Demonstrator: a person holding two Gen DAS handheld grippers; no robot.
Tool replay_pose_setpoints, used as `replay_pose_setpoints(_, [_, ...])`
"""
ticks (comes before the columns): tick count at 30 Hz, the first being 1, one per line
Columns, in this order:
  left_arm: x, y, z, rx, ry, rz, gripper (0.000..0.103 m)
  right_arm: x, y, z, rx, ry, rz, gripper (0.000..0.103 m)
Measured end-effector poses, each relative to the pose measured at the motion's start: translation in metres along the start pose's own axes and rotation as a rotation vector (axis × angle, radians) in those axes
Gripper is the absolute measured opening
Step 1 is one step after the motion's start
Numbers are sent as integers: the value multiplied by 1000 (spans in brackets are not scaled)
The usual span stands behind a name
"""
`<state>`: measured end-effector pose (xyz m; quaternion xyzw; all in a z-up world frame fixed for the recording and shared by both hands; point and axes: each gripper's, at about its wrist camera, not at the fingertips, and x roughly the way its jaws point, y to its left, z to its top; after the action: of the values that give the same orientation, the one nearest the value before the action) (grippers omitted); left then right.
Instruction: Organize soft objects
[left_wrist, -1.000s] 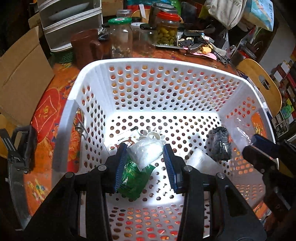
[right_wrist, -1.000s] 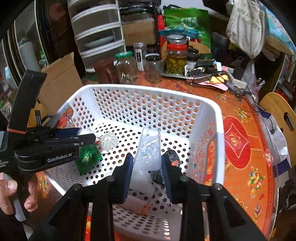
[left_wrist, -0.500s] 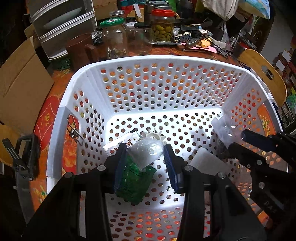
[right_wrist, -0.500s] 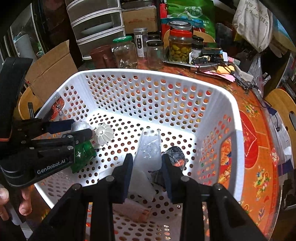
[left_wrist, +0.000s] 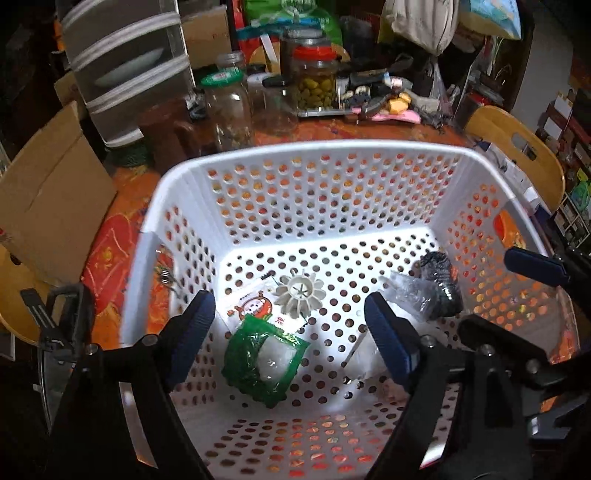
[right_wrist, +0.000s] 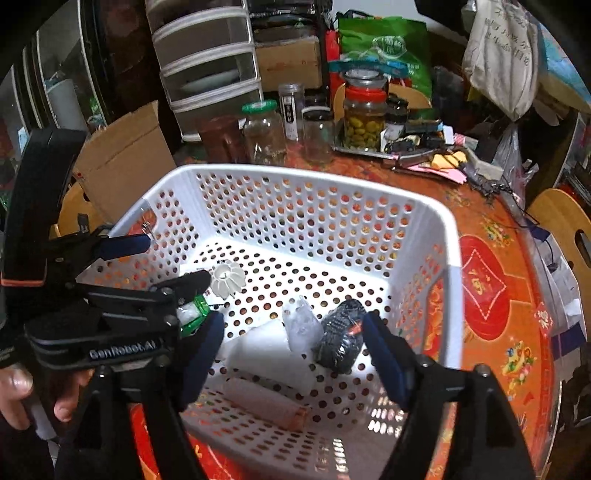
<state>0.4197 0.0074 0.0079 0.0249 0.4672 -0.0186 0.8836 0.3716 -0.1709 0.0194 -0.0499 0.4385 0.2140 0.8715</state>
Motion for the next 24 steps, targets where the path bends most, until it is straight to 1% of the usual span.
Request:
replay_pose_setpoints(1, [-6, 2, -1, 0, -17, -5, 88, -7, -1, -1, 2, -13, 1, 84])
replay_pose_setpoints(2, [-14, 3, -2, -1, -41, -9, 95, -12, -1, -3, 2, -22, 0, 86])
replay_pose_setpoints(3, [-24, 5, -5, -3, -69, -15, 98, -17, -2, -4, 3, -33, -1, 90])
replay_pose_setpoints(4, [-31, 6, -7, -3, -90, -22, 103, -24, -2, -7, 3, -45, -3, 91])
replay_pose_setpoints(6, [-50, 7, -14, -1, -137, -33, 103, -35, -2, -13, 6, -70, 0, 92])
replay_pose_setpoints(9, [-70, 8, -26, 9, -171, -33, 103, -52, 0, -26, 15, -105, -9, 100])
replay_pose_setpoints(13, [-98, 8, -56, 15, -246, -22, 103, -72, 11, -49, -6, -150, -26, 100])
replay_pose_setpoints(16, [-114, 7, -80, 13, -269, -52, 103, -85, 16, -65, -6, -185, -21, 100])
replay_pose_setpoints(21, [-133, 6, -121, -4, -315, -67, 103, -106, 22, -99, 23, -250, -19, 100])
replay_pose_setpoints(24, [-137, 7, -153, -23, -322, -71, 103, -106, 30, -128, 32, -255, -14, 100])
